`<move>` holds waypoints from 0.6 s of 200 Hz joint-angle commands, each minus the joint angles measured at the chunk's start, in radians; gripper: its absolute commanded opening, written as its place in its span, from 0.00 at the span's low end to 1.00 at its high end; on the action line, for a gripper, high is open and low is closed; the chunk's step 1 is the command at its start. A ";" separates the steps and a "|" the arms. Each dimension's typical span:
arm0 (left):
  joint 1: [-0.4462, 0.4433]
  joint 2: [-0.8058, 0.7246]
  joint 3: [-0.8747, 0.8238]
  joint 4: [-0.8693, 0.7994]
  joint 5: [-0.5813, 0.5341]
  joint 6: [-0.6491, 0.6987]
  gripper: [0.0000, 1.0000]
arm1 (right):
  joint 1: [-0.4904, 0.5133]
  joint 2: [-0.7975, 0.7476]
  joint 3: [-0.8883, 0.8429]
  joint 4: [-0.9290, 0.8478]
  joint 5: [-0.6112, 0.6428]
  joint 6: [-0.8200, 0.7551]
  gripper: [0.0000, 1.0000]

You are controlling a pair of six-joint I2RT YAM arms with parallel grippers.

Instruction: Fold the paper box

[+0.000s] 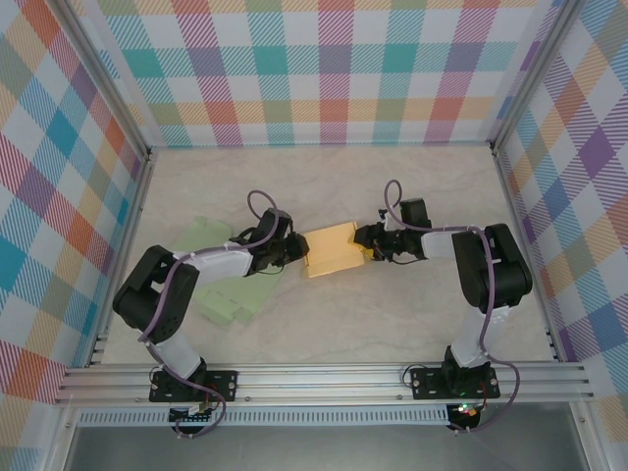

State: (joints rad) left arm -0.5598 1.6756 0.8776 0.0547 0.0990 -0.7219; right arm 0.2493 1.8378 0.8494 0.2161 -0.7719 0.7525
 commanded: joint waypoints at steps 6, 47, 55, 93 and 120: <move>0.008 -0.113 -0.042 -0.022 -0.058 0.053 0.31 | 0.002 -0.015 -0.012 0.036 -0.032 0.020 0.37; 0.008 -0.318 -0.158 0.078 -0.158 0.142 0.62 | -0.008 0.004 -0.006 0.023 -0.052 0.090 0.30; 0.007 -0.361 -0.183 0.111 -0.163 0.174 0.71 | -0.011 0.006 -0.009 0.032 -0.062 0.109 0.29; 0.005 -0.531 -0.259 0.191 -0.184 0.328 0.89 | -0.021 -0.009 -0.026 0.060 -0.100 0.179 0.29; 0.001 -0.618 -0.327 0.295 -0.130 0.526 0.96 | -0.023 -0.034 -0.031 0.039 -0.123 0.205 0.29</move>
State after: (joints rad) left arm -0.5598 1.1263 0.6121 0.2184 -0.0566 -0.4145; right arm 0.2340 1.8378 0.8299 0.2462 -0.8352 0.9108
